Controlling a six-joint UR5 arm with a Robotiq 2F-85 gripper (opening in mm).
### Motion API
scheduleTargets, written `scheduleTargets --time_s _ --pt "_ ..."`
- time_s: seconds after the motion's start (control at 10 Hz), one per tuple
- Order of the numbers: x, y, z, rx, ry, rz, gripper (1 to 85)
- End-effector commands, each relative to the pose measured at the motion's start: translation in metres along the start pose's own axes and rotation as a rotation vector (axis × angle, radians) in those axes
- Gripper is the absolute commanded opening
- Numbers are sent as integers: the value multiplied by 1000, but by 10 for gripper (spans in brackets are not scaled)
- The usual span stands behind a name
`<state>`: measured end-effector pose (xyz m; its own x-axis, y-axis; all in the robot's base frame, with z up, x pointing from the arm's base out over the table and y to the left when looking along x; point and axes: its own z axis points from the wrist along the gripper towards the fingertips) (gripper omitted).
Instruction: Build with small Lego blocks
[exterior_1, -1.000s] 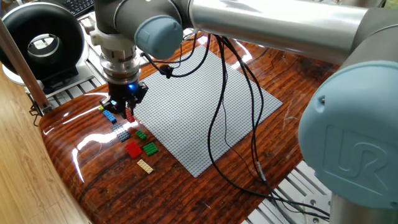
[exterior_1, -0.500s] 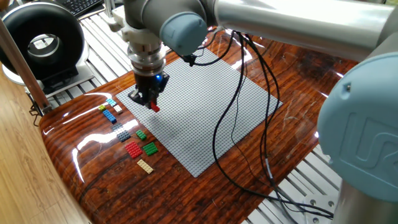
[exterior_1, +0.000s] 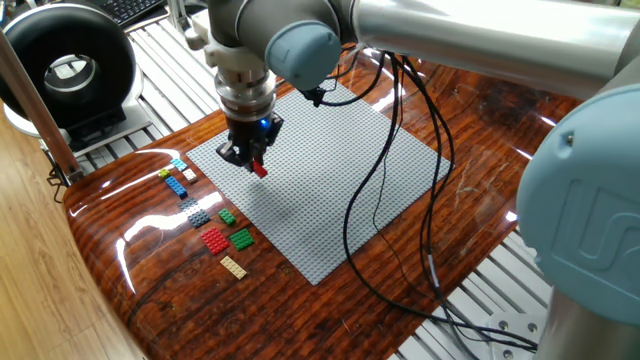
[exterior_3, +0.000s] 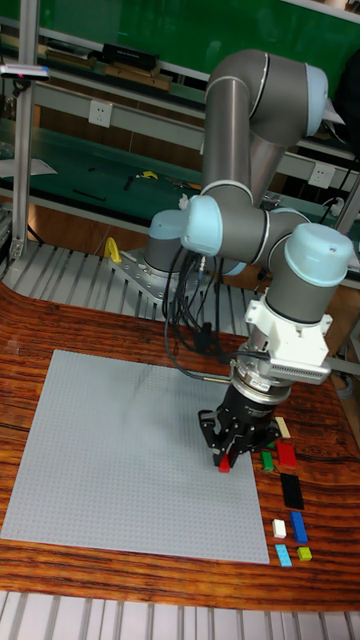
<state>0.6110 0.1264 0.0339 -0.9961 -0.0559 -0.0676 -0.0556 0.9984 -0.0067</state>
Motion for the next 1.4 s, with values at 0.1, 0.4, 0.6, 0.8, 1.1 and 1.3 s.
scheduleTargets --time_s 0.1,0.4,0.6,0.8,1.1,1.3 --pt "14 -33 1 -11 12 -69 13" --pt "22 -67 -16 -64 26 -117 13" --pt "15 -68 -16 -59 -2 -69 13" --pt "8 -78 -16 -20 -26 -28 13" --pt "5 -80 -16 -14 -38 -23 13" --pt "8 -81 -16 -10 -24 -14 13"
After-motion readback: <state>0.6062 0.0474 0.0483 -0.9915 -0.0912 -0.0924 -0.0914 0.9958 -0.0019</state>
